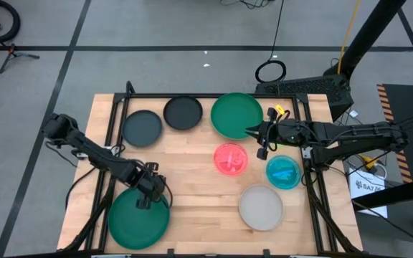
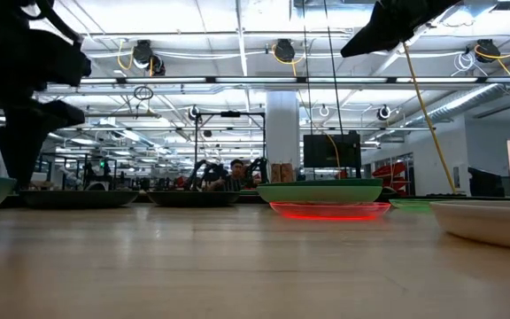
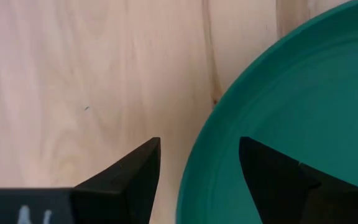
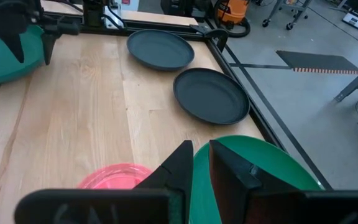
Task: Stack plastic plates
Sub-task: Stack the dark green plate on top of the green plate
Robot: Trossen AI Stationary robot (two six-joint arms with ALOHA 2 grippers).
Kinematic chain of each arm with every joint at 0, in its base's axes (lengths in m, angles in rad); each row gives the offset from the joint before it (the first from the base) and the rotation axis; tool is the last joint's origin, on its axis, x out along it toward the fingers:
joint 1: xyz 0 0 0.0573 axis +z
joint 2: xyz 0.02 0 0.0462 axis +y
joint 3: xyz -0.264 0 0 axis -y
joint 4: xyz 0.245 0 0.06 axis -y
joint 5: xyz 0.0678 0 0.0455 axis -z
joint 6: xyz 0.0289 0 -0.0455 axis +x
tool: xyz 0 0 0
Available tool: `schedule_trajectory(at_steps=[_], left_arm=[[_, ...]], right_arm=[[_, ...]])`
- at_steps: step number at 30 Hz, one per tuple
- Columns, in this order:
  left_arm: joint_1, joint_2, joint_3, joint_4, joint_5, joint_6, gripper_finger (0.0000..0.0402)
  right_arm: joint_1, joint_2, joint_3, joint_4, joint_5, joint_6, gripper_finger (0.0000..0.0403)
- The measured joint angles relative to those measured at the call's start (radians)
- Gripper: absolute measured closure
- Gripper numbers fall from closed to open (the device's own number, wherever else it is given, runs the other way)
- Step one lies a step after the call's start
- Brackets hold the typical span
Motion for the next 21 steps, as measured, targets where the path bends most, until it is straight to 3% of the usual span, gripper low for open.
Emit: schedule_trajectory(at_steps=[7,13,21], left_arm=[[0.017,0.0,-0.075,0.142,0.053,0.011,0.0179],[0.017,0.0,-0.093,0.171,0.062,0.023,0.0185],[0.017,0.0,-0.093,0.167,0.062,0.045,0.0276]], right_arm=[[0.0,0.0,0.0,-0.001,0.0,0.0,0.0358],[0.0,0.0,0.0,-0.001,0.0,0.0,0.0358],[0.0,0.0,0.0,-0.001,0.0,0.0,0.0358]])
